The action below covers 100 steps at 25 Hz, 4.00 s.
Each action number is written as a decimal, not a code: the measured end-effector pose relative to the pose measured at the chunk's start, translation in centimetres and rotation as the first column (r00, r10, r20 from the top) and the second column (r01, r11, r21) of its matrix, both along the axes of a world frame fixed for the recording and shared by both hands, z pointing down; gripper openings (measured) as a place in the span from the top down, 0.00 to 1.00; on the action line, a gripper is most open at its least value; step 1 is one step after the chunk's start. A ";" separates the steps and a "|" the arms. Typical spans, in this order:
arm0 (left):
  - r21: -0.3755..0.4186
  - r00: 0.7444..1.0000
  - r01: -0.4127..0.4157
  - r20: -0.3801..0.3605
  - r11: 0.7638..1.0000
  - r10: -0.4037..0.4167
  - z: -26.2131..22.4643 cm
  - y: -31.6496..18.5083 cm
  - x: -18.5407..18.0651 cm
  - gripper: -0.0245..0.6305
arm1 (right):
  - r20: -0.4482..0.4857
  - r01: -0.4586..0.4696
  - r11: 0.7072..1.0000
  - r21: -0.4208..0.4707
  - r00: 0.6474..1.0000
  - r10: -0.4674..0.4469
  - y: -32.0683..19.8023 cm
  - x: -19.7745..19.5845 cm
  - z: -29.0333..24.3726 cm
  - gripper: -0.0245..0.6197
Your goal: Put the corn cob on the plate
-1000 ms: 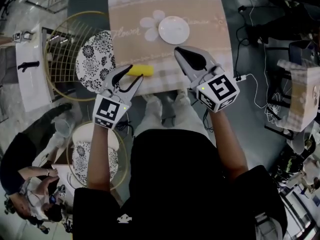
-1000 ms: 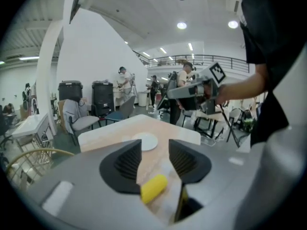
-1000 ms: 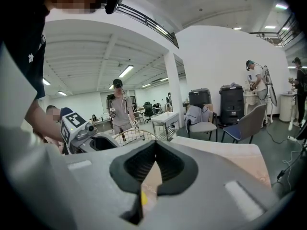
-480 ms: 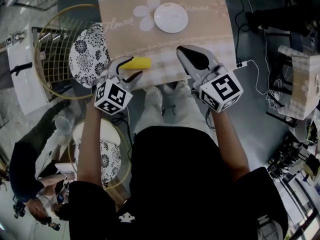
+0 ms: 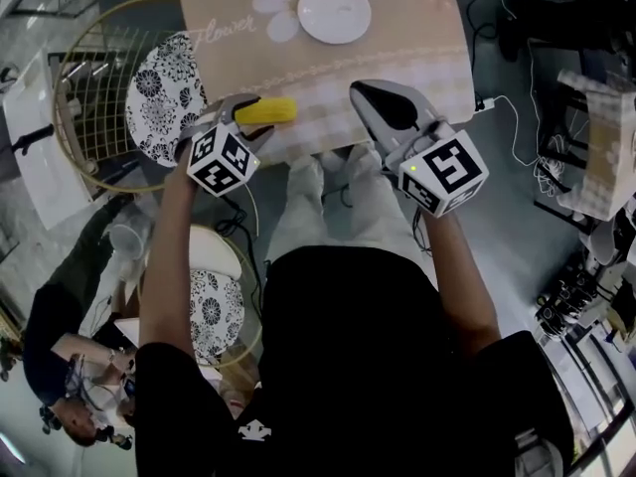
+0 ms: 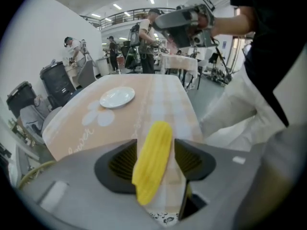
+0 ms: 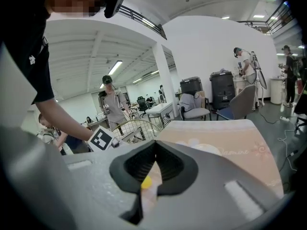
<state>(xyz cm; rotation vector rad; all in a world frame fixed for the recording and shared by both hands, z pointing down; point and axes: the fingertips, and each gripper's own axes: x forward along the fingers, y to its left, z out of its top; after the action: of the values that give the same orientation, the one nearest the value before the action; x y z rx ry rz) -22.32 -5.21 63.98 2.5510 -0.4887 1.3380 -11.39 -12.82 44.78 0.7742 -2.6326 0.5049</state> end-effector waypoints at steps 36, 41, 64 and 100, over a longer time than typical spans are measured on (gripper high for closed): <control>-0.120 0.991 -0.131 -0.015 0.984 0.130 5.0 -0.2 0.9 0.54 | -0.010 -0.024 0.998 -0.058 1.000 0.023 1.2 1.3 2.9 0.96; -0.135 0.990 -0.136 0.019 0.982 0.140 5.1 0.0 0.8 0.54 | -0.020 0.000 0.998 -0.060 1.000 -0.002 0.8 1.0 3.3 0.96; -0.120 0.998 -0.064 0.009 0.991 0.066 1.1 -5.9 3.2 0.54 | -0.008 0.009 0.998 -0.068 1.000 -0.010 -2.0 2.5 3.1 0.96; -0.095 0.999 0.024 0.025 0.995 -0.021 -1.3 -17.6 8.5 0.55 | 0.014 0.000 0.995 -0.099 1.000 0.001 -8.0 8.2 4.2 0.96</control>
<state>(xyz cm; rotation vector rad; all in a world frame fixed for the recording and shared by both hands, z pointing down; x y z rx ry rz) -13.82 -22.81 62.69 2.4481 -0.4455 1.3527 -3.21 -20.82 49.02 0.7428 -2.5981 0.6384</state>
